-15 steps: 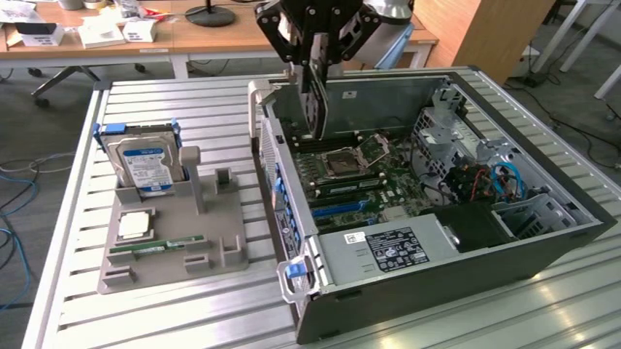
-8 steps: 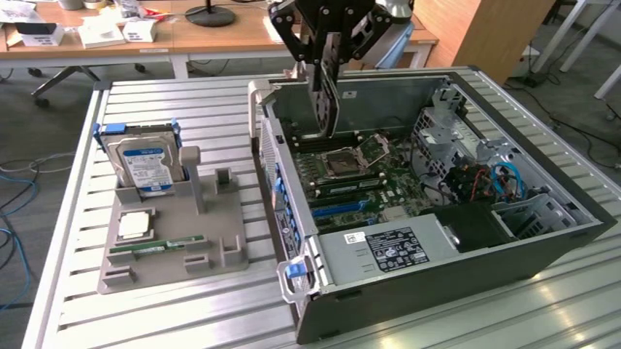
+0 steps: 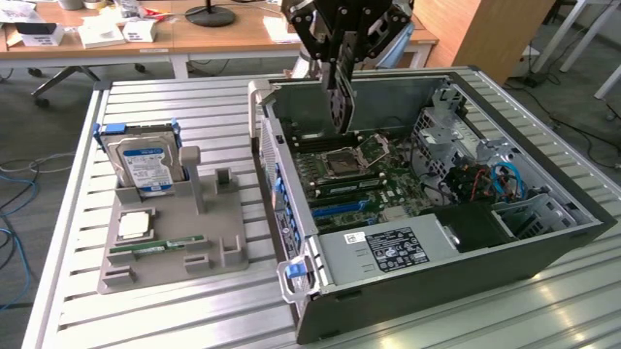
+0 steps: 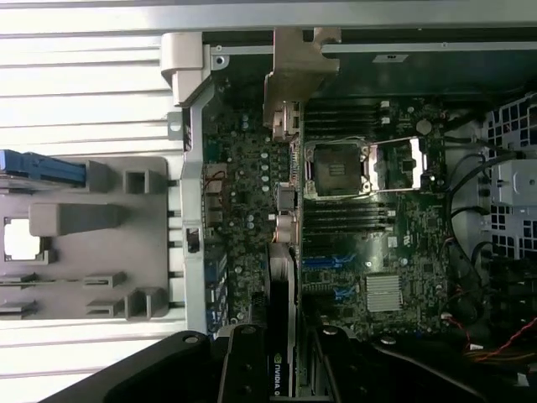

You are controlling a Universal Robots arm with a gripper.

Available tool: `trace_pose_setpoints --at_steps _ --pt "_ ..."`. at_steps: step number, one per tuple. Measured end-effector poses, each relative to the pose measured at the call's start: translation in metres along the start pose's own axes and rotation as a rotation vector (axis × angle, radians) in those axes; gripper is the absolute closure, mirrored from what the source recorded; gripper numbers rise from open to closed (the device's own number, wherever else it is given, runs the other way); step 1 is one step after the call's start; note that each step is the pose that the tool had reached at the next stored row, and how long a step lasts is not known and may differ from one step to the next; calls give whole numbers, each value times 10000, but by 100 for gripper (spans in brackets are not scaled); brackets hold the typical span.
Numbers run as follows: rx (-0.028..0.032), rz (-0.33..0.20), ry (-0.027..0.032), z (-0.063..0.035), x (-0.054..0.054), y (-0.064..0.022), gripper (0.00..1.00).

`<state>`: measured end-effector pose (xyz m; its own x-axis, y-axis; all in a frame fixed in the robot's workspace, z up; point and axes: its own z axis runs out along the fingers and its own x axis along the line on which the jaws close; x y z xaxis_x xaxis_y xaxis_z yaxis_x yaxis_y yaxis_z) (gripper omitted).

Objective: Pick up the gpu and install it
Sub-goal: 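Pick up the gpu and move the gpu toward the slot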

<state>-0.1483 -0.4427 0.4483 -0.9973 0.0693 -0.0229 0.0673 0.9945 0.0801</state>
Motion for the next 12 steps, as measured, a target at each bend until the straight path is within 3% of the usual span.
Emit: trace_pose_setpoints --at_steps 12 --pt "-188 5 12 10 -325 22 74"
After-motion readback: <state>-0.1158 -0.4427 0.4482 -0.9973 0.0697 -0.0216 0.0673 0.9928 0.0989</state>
